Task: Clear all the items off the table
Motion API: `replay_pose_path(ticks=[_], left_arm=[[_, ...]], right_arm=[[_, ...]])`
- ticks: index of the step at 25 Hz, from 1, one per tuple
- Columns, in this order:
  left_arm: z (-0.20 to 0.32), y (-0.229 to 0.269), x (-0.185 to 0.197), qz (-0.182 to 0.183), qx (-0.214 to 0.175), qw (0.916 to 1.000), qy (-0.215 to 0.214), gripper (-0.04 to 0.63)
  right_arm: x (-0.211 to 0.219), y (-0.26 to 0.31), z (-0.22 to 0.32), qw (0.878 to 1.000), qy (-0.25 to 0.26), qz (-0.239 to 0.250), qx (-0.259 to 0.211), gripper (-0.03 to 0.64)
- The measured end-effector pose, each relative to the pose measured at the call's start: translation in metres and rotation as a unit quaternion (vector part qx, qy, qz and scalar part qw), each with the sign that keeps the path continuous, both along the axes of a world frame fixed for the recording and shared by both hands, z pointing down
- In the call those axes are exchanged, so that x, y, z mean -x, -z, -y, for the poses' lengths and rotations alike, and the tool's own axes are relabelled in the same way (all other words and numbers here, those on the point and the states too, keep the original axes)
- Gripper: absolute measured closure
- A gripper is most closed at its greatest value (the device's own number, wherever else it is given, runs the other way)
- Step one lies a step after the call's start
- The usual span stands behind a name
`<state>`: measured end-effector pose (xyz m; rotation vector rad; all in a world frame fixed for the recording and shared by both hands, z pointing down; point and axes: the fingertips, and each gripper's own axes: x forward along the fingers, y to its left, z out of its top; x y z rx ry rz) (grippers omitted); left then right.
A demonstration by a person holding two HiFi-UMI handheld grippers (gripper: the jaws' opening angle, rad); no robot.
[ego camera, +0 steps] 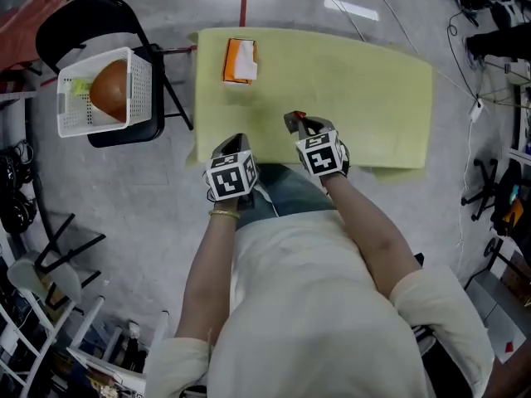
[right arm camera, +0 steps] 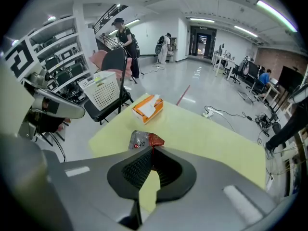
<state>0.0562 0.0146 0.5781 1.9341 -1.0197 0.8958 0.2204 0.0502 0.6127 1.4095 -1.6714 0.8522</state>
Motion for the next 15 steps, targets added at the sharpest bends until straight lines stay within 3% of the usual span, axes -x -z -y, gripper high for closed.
replay_pose_path(ticks=[15], left_arm=[[0.009, 0.059, 0.038, -0.022, -0.040, 0.9966, 0.069, 0.586]], right_arm=[[0.039, 0.072, 0.027, 0.995, 0.083, -0.001, -0.057, 0.611]])
